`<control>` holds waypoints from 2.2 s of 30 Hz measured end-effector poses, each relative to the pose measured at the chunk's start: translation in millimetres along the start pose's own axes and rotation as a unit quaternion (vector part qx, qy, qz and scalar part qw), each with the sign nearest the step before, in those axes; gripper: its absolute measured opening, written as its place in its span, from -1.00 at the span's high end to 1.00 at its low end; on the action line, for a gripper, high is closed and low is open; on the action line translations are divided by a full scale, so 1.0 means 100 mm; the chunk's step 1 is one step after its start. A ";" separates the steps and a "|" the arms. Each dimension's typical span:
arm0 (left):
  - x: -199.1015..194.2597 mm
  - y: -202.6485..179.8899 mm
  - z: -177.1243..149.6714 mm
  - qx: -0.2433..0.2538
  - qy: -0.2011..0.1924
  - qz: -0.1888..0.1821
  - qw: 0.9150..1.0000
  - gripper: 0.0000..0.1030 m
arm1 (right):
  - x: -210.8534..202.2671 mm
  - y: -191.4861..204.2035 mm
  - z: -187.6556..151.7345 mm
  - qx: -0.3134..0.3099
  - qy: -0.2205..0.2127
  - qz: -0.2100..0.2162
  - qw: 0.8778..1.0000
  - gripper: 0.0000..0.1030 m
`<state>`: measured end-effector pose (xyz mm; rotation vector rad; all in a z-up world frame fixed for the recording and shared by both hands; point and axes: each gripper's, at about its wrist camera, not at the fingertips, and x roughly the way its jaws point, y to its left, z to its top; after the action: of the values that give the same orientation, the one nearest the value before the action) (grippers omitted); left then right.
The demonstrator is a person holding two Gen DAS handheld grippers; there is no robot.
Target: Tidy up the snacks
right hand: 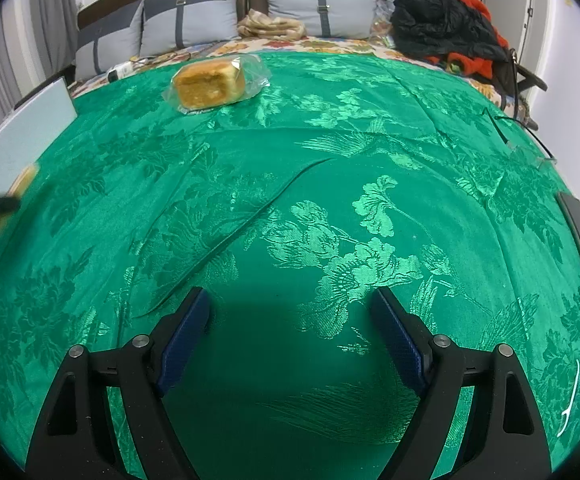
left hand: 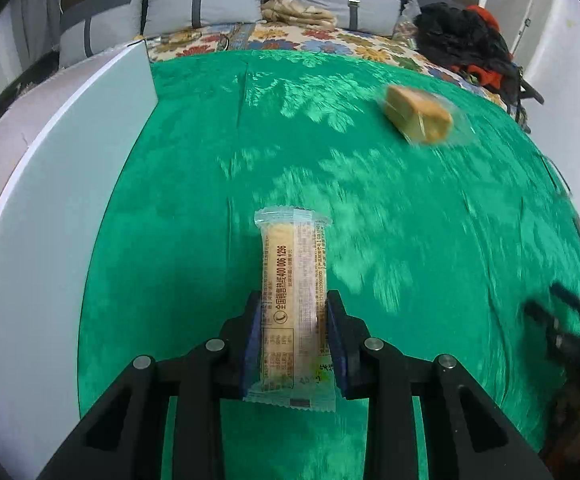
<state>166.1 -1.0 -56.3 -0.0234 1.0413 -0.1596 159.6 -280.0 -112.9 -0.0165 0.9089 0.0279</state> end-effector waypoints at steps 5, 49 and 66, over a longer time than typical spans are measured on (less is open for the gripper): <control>0.05 -0.03 -0.23 0.002 -0.021 0.015 1.000 0.42 | 0.01 -0.02 0.05 0.004 0.001 -0.005 1.000 -0.64; 0.36 -0.12 -0.28 0.019 -0.043 0.036 0.998 -1.00 | 0.22 -0.19 0.27 0.012 0.003 -0.016 1.000 -0.77; 0.36 -0.12 -0.28 0.018 -0.043 0.036 0.998 -1.00 | 0.22 -0.19 0.27 0.012 0.002 -0.016 1.000 -0.77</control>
<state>158.6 -16.5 -100.0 0.0396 0.9528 -0.1120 195.2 -297.8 -113.9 -0.0078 0.9135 -0.0131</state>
